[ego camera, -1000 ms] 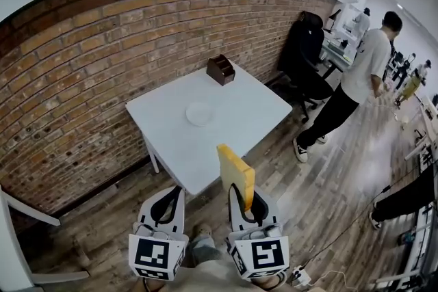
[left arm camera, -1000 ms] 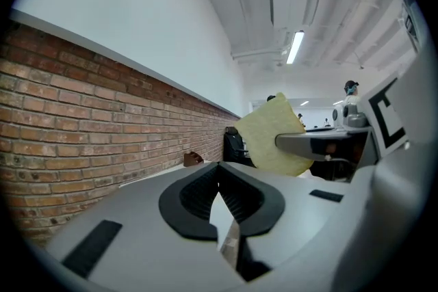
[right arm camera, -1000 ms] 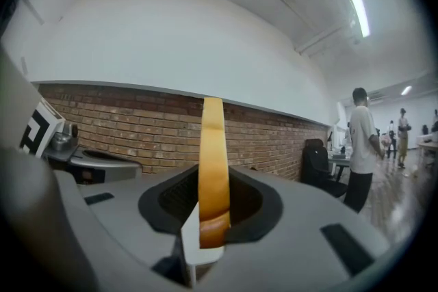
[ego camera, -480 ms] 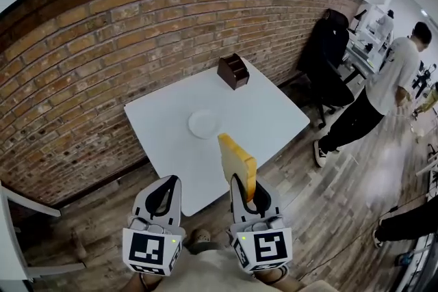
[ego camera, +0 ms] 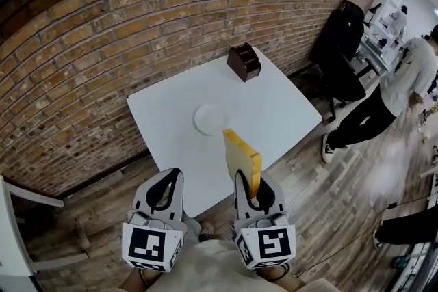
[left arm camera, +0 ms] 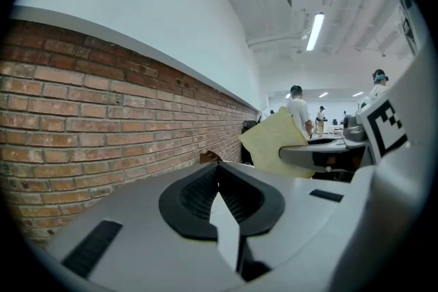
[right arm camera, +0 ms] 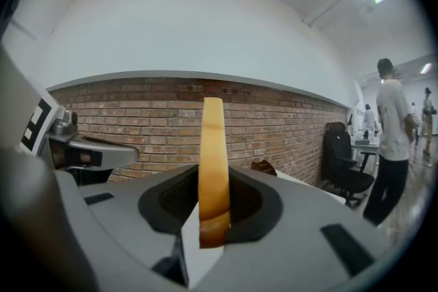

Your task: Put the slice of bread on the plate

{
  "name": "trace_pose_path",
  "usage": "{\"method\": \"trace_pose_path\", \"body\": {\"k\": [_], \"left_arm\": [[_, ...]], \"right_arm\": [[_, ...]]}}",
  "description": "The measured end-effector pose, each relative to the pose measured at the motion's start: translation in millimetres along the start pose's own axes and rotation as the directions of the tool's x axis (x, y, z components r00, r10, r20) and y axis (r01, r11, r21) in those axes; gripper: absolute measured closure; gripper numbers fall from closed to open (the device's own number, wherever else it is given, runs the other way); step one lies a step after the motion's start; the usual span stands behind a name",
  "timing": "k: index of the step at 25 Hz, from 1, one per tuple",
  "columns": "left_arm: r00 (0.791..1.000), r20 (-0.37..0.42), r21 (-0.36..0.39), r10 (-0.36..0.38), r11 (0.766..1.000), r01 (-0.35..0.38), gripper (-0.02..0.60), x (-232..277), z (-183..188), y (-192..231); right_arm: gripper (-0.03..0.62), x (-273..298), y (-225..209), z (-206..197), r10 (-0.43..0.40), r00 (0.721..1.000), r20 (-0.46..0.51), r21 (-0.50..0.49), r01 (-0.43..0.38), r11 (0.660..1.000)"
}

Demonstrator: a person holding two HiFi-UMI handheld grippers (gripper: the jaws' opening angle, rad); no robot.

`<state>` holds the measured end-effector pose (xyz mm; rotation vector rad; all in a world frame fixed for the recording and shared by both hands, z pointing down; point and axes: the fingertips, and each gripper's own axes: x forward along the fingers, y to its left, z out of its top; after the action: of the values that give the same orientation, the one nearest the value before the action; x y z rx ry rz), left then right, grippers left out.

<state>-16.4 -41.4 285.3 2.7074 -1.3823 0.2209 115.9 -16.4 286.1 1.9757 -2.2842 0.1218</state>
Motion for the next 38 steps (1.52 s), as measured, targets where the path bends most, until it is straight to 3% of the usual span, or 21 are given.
{"method": "trace_pose_path", "body": {"k": [10, 19, 27, 38], "left_arm": [[0.993, -0.034, -0.001, -0.11, 0.994, 0.11, 0.572, 34.8, 5.8, 12.6], [0.983, -0.048, -0.026, -0.18, 0.984, 0.178, 0.572, 49.9, -7.2, 25.0], [0.983, -0.085, -0.018, -0.162, 0.987, 0.161, 0.572, 83.2, -17.0, 34.4], [0.989, -0.128, -0.013, -0.078, 0.997, 0.077, 0.572, 147.6, -26.5, 46.9]], "right_arm": [[0.499, 27.4, -4.3, 2.0, -0.072, 0.997, -0.036, 0.0, 0.072, 0.997], [0.499, 48.5, 15.1, -6.3, -0.084, 0.995, -0.049, 0.003, 0.084, 0.996], [0.5, 89.1, 4.3, -16.9, -0.035, 0.997, -0.066, 0.014, 0.036, 0.999], [0.5, 162.5, -23.1, -42.6, 0.104, 0.987, -0.119, 0.046, -0.099, 0.994]]}}
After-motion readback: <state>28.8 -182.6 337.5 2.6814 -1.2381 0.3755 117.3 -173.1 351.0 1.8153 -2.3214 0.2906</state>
